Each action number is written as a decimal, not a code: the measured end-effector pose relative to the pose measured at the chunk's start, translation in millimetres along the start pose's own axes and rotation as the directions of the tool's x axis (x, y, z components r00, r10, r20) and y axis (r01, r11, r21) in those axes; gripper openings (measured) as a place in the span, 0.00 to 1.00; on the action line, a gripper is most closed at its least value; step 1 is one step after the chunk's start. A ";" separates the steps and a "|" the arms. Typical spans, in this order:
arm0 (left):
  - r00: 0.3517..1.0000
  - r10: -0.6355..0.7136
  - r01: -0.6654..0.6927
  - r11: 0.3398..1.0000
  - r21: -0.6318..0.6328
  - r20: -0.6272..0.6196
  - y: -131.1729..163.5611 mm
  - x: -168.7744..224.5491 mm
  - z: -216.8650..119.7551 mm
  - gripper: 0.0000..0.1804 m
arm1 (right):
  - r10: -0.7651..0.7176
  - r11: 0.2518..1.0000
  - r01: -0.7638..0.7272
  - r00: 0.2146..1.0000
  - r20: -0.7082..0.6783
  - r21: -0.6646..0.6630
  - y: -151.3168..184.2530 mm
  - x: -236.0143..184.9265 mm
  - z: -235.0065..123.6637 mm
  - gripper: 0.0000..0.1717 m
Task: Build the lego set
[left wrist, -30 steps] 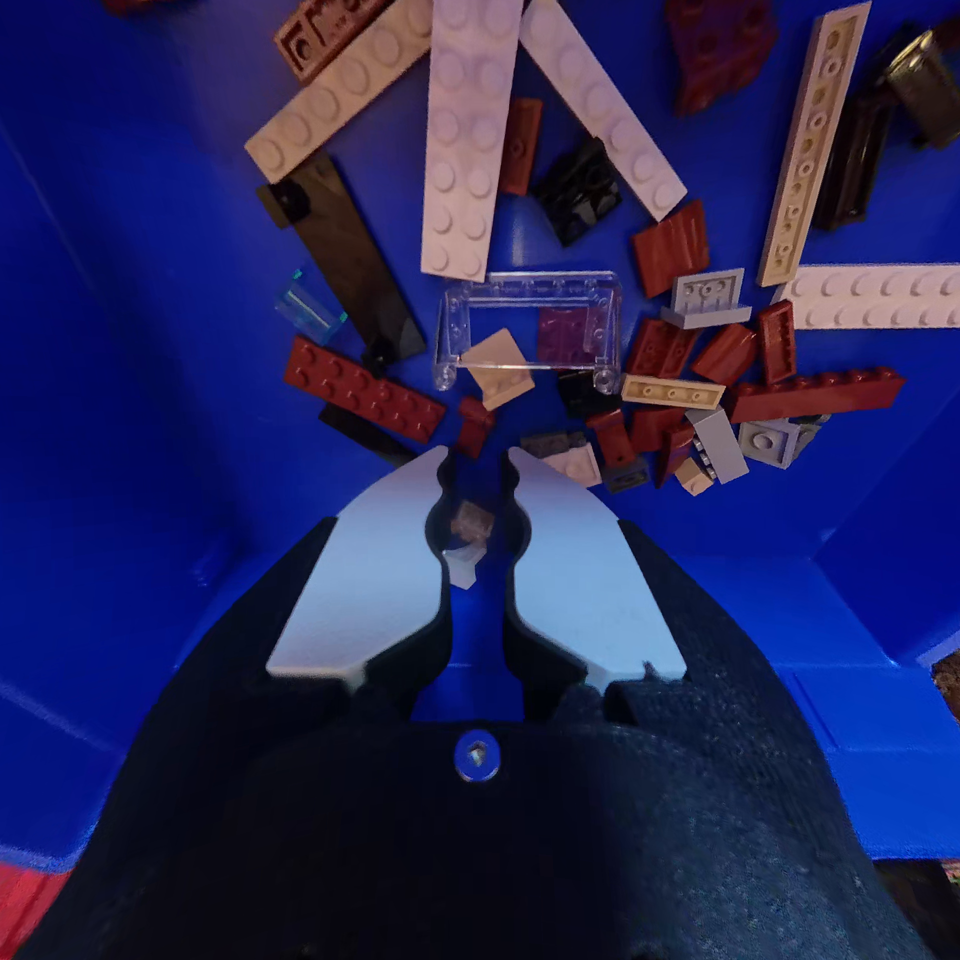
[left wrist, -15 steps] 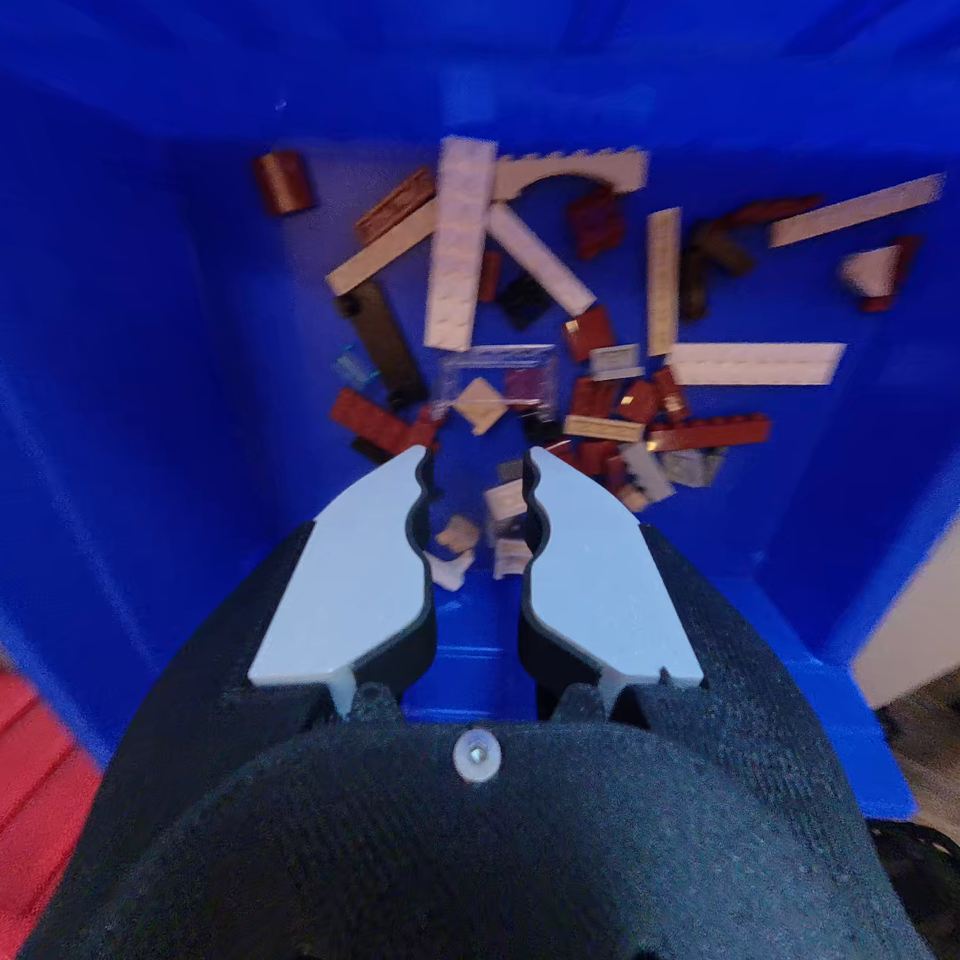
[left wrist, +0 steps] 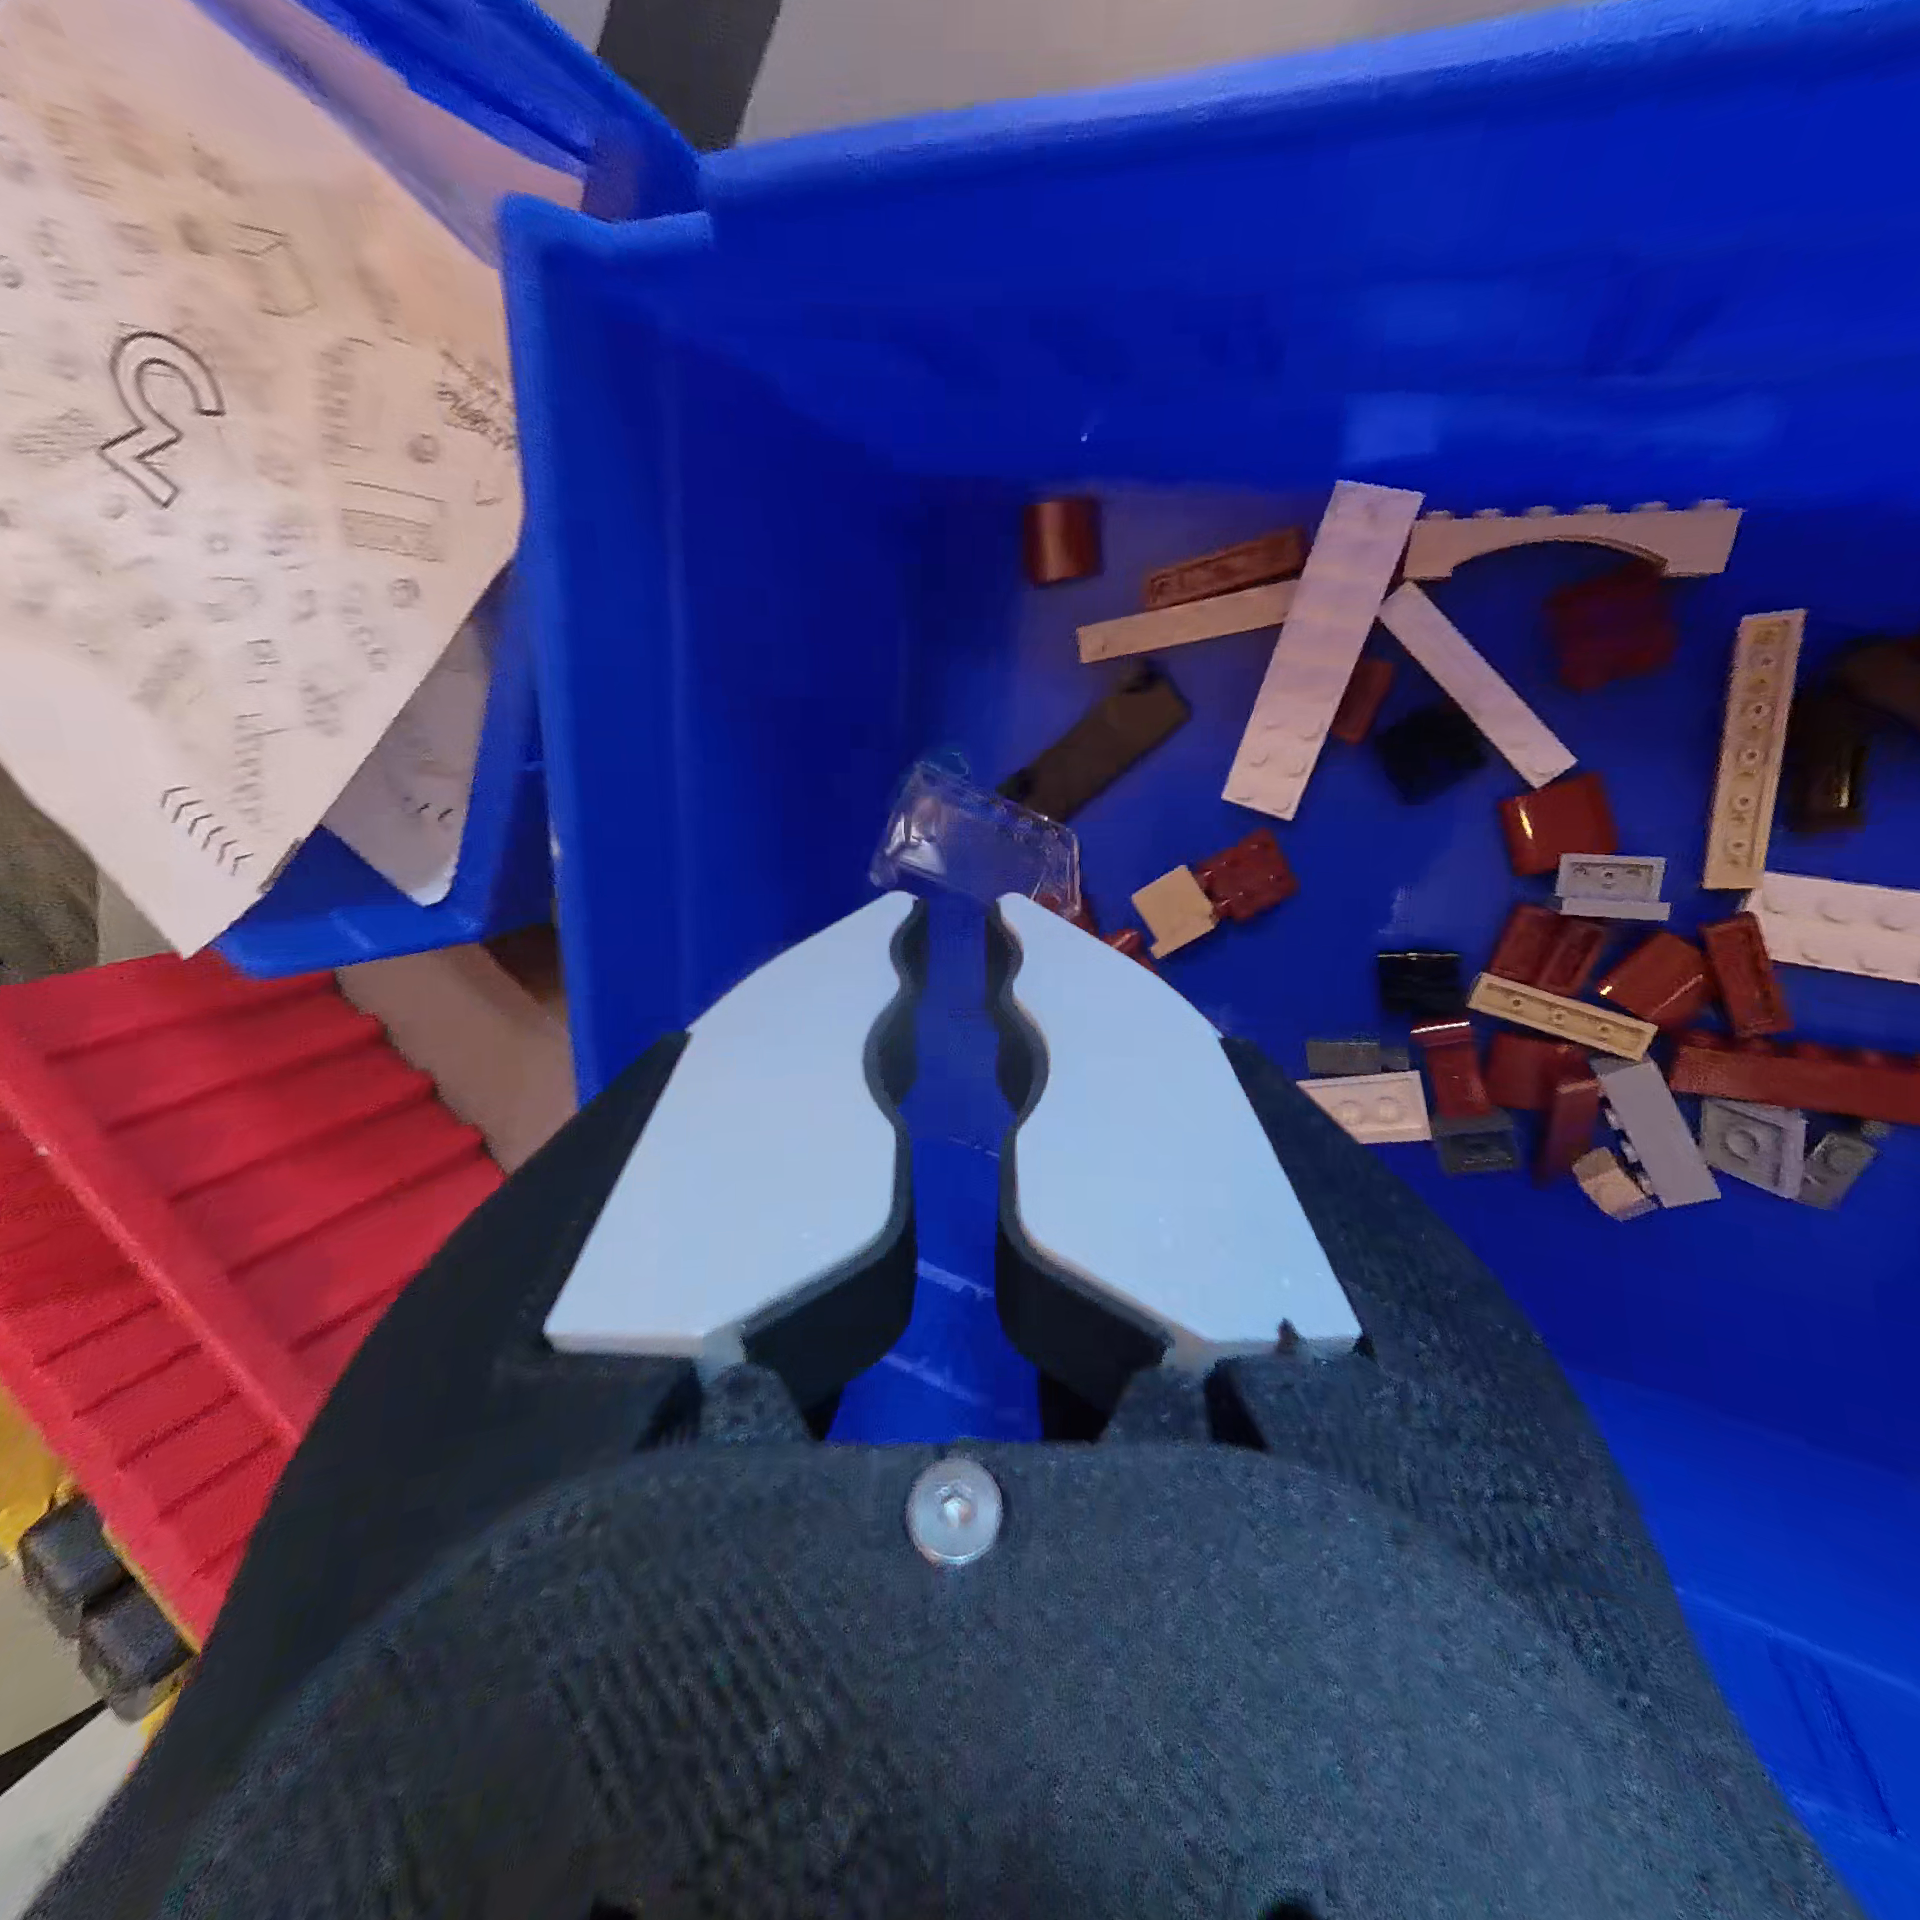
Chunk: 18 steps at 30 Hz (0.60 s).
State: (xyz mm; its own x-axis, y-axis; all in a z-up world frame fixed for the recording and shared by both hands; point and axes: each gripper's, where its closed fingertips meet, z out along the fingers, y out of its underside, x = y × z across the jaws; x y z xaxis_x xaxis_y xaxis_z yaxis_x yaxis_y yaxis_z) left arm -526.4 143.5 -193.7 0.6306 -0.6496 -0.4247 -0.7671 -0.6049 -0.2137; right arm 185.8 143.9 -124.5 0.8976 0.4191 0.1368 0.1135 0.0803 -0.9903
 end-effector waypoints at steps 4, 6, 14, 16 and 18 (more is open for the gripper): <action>0.990 0.022 -0.021 1.000 0.007 -0.141 2.7 31.0 -0.9 0.09 | 0.005 1.000 -0.005 1.000 0.005 0.003 -0.4 0.2 -1.1 0.19; 0.967 0.033 -0.037 0.999 -0.012 -0.254 5.5 59.8 -1.5 0.13 | 0.007 1.000 -0.007 1.000 0.005 0.005 -0.8 1.0 -1.9 0.18; 0.935 0.091 -0.072 0.995 0.068 -0.343 -15.7 97.7 17.1 0.11 | 0.001 1.000 -0.001 1.000 0.015 -0.004 0.7 -3.1 1.3 0.19; 0.921 0.082 -0.052 0.995 0.089 -0.380 -23.5 99.4 21.8 0.07 | -0.003 1.000 0.003 1.000 0.011 -0.003 0.1 -3.3 0.6 0.19; 0.918 0.079 -0.065 0.997 0.050 -0.388 -20.8 95.4 29.0 0.05 | -0.006 1.000 0.006 1.000 0.002 -0.003 -0.6 -2.1 -0.3 0.19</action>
State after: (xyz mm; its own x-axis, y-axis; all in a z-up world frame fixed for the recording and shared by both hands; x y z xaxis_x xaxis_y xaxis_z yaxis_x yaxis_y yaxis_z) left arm -453.7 107.5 -255.3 0.5642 -0.8231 -0.0654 -0.8113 -0.5378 -0.2293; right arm 184.0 142.7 -124.3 0.8961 0.4205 0.1424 0.1199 0.0795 -0.9896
